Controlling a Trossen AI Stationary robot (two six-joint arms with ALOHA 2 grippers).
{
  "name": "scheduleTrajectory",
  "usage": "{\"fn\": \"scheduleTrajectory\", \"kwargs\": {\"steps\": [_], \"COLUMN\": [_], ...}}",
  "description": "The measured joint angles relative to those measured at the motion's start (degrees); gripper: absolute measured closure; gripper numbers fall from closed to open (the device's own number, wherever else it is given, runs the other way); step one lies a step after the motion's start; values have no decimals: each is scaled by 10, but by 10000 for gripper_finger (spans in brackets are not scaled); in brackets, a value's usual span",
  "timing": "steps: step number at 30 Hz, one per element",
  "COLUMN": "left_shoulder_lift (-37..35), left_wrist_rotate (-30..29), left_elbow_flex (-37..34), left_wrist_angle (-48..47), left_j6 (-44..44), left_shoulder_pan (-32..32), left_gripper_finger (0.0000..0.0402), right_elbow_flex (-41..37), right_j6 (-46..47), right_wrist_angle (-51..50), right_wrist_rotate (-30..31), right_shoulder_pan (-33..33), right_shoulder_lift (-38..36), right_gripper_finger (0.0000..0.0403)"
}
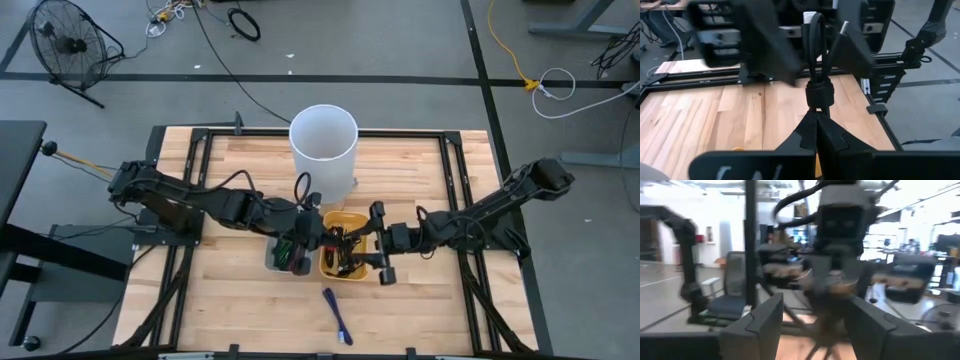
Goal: Pick & Place USB Port
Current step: Put the black charger cable into the yellow bin
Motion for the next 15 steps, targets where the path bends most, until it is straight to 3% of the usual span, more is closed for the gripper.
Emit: {"fn": "scheduleTrajectory", "kwargs": {"steps": [4, 8, 9, 15], "left_shoulder_lift": [0, 0, 0, 0], "left_wrist_rotate": [0, -1, -1, -17], "left_elbow_flex": [0, 0, 0, 0], "left_wrist_angle": [-3, -7, -9, -23], "left_j6": [0, 0, 0, 1], "left_shoulder_pan": [-1, 0, 0, 0], "left_gripper_finger": [402, 401, 401, 385], "right_elbow_flex": [29, 37, 37, 37], "right_j6": [-5, -2, -4, 5], "right_wrist_angle": [-29, -56, -59, -95], "right_wrist_rotate": [40, 34, 33, 59], "right_shoulder_pan": [-3, -3, -3, -2], "right_shoulder_lift": [14, 15, 15, 7], "right_gripper_finger": [243, 362, 376, 376]}}
